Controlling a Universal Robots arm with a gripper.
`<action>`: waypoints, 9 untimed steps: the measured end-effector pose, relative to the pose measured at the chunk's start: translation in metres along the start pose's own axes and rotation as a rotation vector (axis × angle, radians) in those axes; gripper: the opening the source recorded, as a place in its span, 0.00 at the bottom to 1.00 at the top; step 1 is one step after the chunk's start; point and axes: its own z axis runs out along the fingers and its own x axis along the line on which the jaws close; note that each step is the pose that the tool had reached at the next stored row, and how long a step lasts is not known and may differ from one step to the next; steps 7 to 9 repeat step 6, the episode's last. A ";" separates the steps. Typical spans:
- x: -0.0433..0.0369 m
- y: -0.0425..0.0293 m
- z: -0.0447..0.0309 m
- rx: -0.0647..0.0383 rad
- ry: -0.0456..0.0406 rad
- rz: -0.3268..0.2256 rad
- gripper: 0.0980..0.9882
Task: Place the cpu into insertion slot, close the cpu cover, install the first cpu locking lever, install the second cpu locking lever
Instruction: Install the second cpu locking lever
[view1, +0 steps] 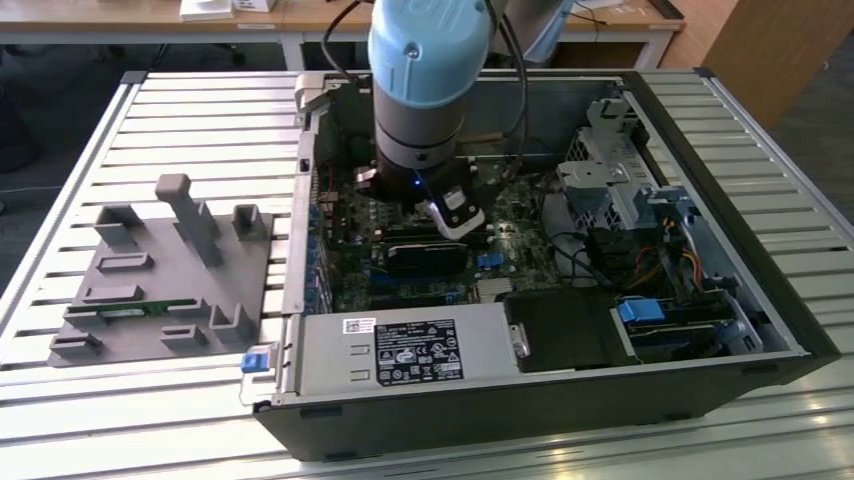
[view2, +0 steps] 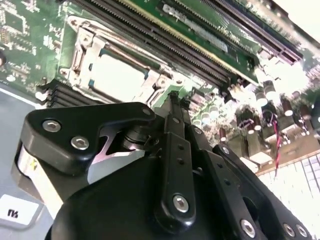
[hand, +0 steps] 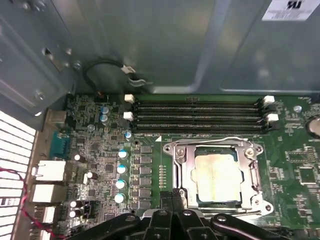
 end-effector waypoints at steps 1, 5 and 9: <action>0.0000 0.0008 -0.0020 0.000 0.0000 0.000 0.01; 0.0000 0.0033 -0.0082 0.000 0.0000 0.000 0.01; 0.0000 0.0033 -0.0081 0.000 -0.0001 0.000 0.01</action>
